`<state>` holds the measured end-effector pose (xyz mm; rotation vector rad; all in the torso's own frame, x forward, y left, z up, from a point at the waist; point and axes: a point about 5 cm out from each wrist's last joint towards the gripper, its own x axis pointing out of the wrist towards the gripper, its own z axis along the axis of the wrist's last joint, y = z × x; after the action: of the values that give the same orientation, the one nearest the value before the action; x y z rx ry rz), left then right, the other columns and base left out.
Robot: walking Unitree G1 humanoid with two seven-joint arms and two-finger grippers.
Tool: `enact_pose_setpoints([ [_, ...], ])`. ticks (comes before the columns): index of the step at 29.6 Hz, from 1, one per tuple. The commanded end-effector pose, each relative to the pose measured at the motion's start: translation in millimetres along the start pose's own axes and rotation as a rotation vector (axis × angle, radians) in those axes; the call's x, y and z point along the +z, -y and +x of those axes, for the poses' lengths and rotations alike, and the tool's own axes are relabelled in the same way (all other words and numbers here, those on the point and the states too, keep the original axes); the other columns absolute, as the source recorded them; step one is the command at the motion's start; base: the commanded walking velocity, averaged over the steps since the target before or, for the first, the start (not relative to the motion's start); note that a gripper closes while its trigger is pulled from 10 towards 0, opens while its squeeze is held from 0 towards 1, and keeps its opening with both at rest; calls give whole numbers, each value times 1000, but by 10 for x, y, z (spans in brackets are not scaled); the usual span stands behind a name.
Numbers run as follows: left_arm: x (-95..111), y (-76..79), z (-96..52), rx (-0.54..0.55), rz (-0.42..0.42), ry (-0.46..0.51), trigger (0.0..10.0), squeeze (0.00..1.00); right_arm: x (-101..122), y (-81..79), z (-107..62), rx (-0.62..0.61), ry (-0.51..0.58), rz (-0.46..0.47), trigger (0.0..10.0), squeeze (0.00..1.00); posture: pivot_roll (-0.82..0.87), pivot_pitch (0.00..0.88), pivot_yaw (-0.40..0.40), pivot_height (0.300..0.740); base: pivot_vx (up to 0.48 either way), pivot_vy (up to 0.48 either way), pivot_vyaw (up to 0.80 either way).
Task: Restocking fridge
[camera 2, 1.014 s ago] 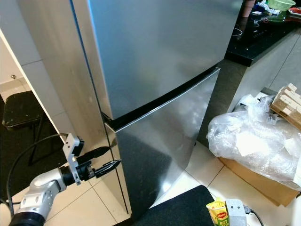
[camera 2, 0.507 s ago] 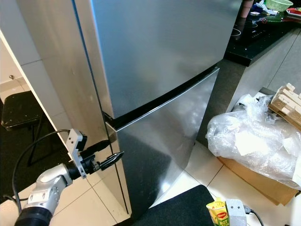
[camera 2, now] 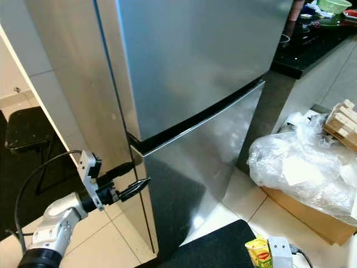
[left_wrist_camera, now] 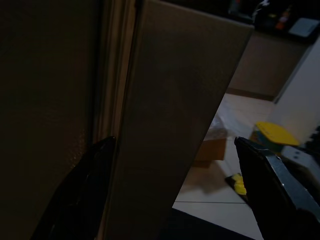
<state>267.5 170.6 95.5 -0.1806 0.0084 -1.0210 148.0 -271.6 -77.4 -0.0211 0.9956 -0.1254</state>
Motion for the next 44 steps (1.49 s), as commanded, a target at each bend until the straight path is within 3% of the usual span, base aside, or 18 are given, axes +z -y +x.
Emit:
enact_pose_setpoints([
  [1,-116,209,145,-170,-40,-39,10000,0,15,22,-3,-4,4,-3,10000,0,-66,0,-30,740,0,0,0],
  [25,-130,488,247,-346,-116,-51,10000,0,-4,17,-5,-5,1,6,10000,0,-67,0,-30,740,0,0,0],
  [36,-173,526,223,-368,-141,-78,10000,0,-42,22,-12,-10,-11,4,10000,0,-70,0,-28,740,0,0,0],
  [40,-218,568,181,-399,-177,-104,10000,0,-104,33,-25,-20,-35,-4,10000,0,-66,0,-30,740,0,0,0],
  [44,-515,552,60,-333,-247,-210,10000,0,-168,47,-38,-39,-61,-12,10000,0,-67,0,-27,740,0,0,0],
])
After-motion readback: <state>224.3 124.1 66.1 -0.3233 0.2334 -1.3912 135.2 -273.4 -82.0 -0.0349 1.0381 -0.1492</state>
